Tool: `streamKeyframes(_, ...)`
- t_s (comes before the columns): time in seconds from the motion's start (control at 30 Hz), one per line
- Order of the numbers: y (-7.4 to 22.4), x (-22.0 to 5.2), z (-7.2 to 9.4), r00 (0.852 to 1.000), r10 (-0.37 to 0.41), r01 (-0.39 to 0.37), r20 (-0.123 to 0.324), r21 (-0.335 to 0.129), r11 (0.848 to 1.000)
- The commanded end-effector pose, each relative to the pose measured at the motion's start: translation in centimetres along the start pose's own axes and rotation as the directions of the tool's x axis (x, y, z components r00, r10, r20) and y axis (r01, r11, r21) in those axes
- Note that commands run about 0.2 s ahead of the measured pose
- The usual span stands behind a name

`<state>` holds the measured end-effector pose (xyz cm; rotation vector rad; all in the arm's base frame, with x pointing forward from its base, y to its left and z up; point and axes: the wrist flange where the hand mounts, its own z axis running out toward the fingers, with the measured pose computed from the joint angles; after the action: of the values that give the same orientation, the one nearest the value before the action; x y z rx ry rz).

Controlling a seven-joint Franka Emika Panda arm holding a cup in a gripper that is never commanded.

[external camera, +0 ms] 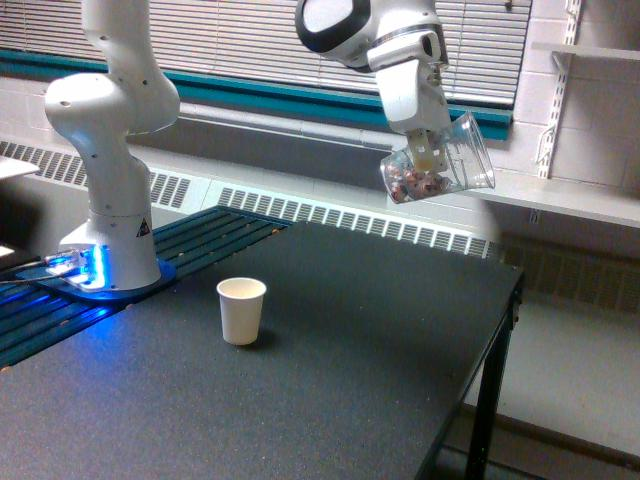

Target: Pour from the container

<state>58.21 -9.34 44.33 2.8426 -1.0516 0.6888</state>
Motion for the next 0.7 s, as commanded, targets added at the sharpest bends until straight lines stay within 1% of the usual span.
streamKeyframes(0.03, -0.5, -0.5, 0.2, 1.000, -0.018, 0.018, 0.001, 0.002, 1.000)
streamKeyframes(0.17, -0.6, -1.1, 0.5, 1.000, -0.020, 0.020, 0.005, 0.006, 1.000)
streamKeyframes(0.27, -0.6, -1.7, 0.7, 0.999, -0.036, 0.036, 0.014, 0.005, 0.999)
streamKeyframes(0.33, -0.7, -2.1, 0.6, 0.999, -0.042, 0.042, 0.014, 0.015, 0.999)
streamKeyframes(0.4, -0.3, -2.0, 0.6, 0.999, -0.042, 0.042, 0.009, 0.012, 0.999)
streamKeyframes(0.5, 0.4, -1.5, 0.1, 0.998, -0.067, 0.067, 0.012, 0.012, 0.998)
streamKeyframes(0.6, 0.9, -2.1, 0.2, 0.996, -0.089, 0.088, 0.020, 0.006, 0.996)
streamKeyframes(0.7, 1.2, -3.2, 0.5, 0.994, -0.107, 0.107, 0.020, 0.001, 0.994)
